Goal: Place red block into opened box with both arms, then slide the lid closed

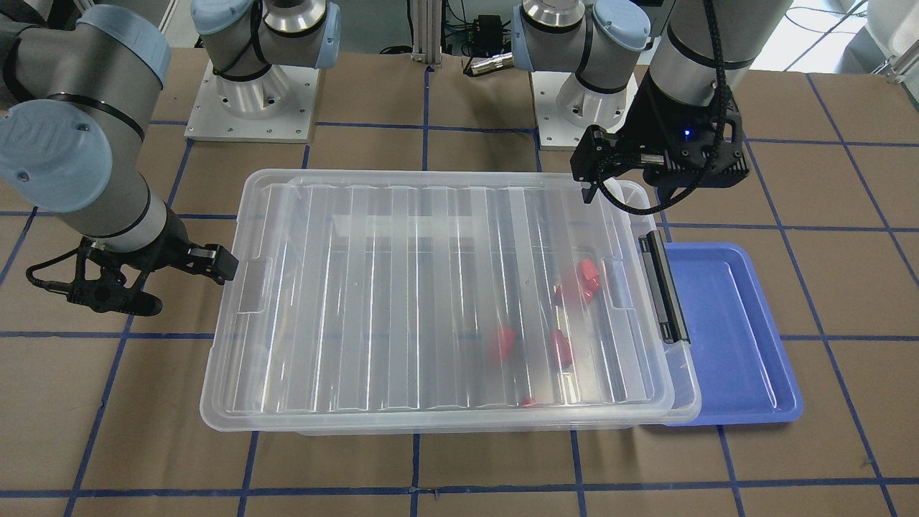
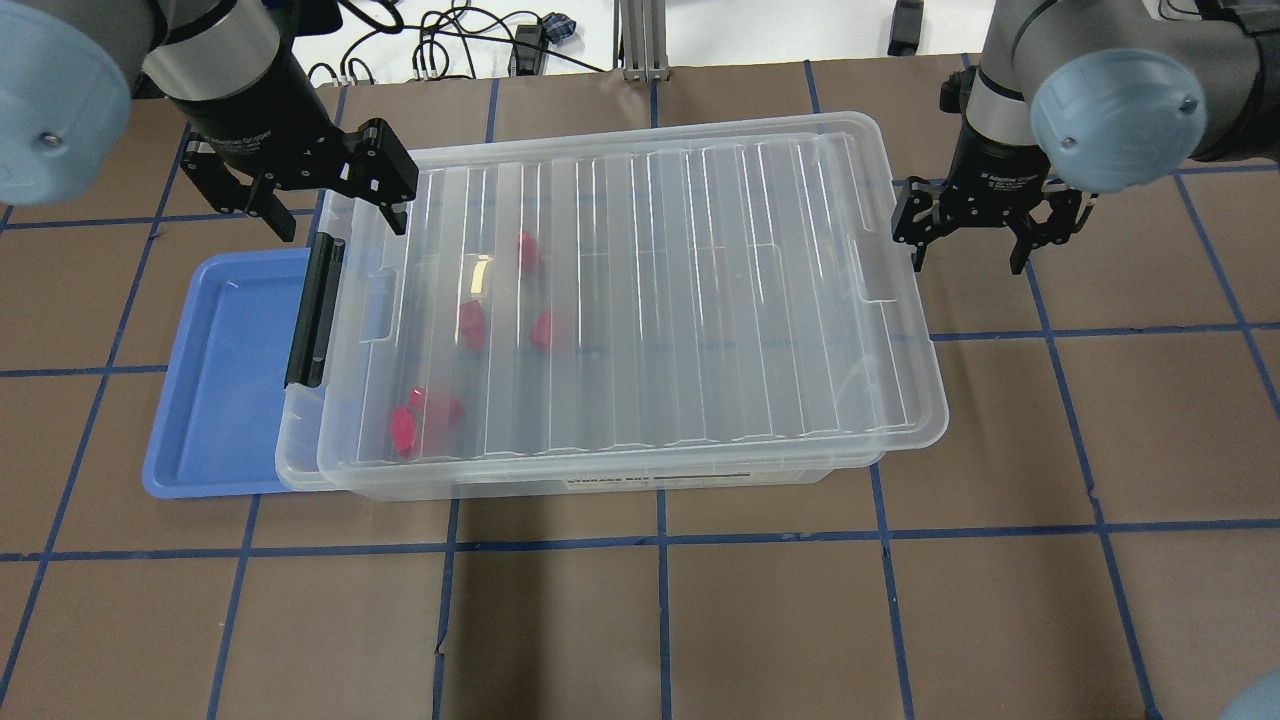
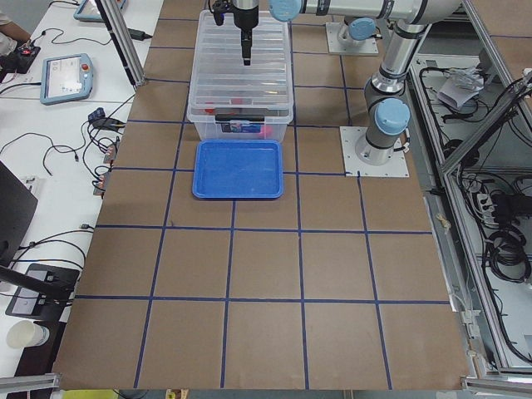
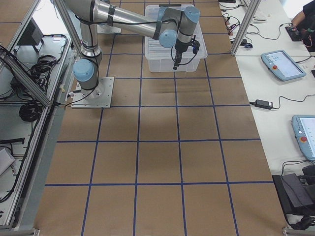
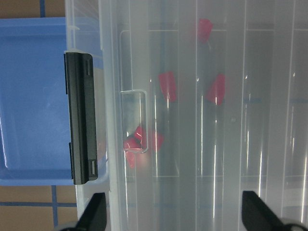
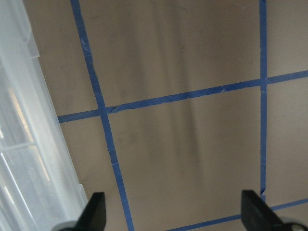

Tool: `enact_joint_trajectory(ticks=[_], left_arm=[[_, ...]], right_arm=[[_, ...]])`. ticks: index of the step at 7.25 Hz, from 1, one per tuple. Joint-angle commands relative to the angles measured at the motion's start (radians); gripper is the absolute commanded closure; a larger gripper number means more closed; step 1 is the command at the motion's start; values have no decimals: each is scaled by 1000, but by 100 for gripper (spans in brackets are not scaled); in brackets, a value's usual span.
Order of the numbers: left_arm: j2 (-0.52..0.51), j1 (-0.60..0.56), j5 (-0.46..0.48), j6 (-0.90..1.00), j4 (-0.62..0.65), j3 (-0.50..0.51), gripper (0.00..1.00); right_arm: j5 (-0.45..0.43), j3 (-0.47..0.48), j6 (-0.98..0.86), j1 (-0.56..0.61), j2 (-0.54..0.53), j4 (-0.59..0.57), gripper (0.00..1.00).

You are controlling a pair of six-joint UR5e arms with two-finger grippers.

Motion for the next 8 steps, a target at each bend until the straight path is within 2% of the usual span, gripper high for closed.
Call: enact_joint_trajectory(ticks=[1, 8], left_arm=[[9, 0, 3, 0, 0, 2, 0], [12, -6, 0, 12, -2, 2, 0]], right_arm=[[13, 0, 5, 11, 0, -2, 0], [35, -31, -5, 10, -9, -11, 0]])
